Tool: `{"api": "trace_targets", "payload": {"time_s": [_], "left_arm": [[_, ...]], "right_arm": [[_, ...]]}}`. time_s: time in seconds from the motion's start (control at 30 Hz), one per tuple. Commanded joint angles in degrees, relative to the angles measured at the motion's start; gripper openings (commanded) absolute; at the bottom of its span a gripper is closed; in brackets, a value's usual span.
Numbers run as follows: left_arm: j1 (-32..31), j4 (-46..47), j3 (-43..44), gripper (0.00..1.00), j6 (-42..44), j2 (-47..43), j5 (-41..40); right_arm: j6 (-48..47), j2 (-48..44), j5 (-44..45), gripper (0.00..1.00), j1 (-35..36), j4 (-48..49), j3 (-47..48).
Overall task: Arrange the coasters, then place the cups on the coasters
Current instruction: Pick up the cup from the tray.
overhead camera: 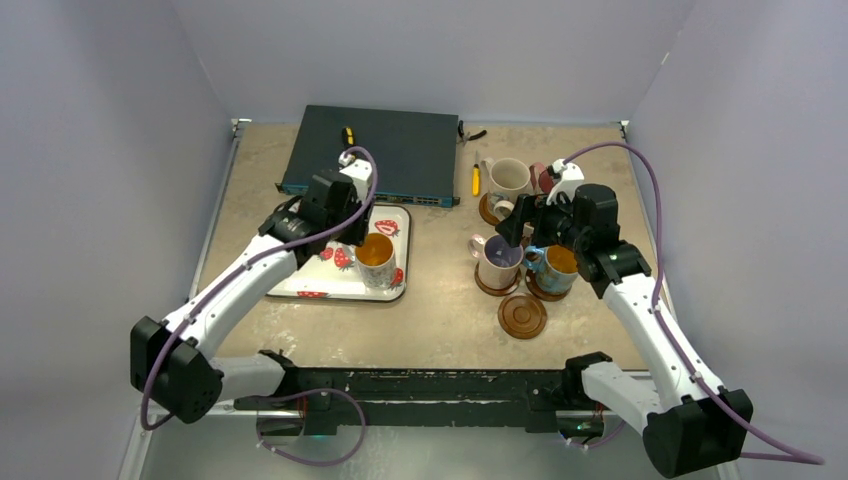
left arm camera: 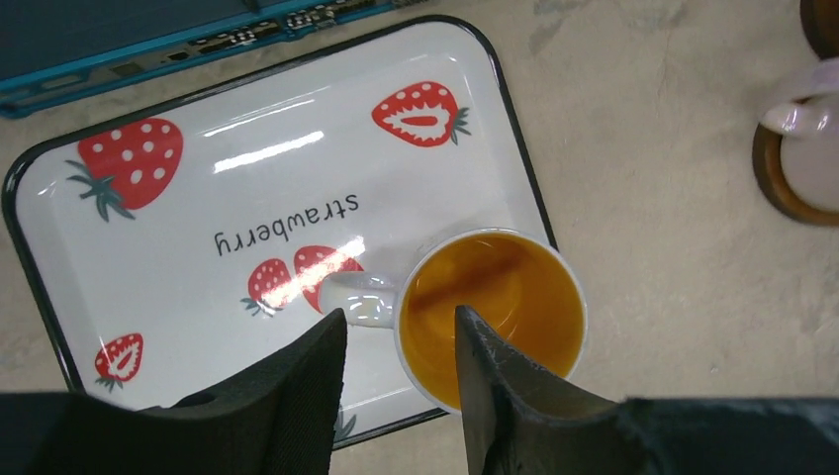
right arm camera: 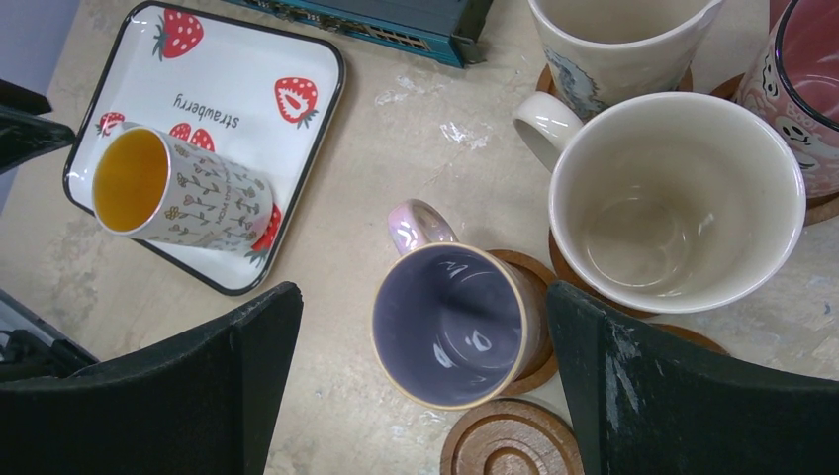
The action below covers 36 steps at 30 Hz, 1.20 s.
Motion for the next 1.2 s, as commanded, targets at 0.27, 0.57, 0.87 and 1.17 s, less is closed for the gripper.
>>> {"api": "trace_targets", "payload": {"time_s": [0.27, 0.57, 0.87, 1.17], "left_arm": [[7.20, 5.88, 0.81, 0.38, 17.07, 9.19, 23.37], [7.26, 4.45, 0.78, 0.27, 17.17, 13.30, 21.17], [7.17, 3.05, -1.09, 0.07, 14.13, 12.58, 22.20], [6.80, 2.21, -3.78, 0.17, 12.04, 12.58, 20.89]], "right_arm": [[1.71, -1.63, -1.08, 0.95, -0.14, -1.98, 3.15], [2.28, -1.47, -1.09, 0.95, -0.14, -2.00, 3.35], [2.10, -0.76, -1.35, 0.95, -0.12, -1.79, 3.66], [1.68, -0.62, -1.09, 0.95, -0.11, -1.93, 4.23]]}}
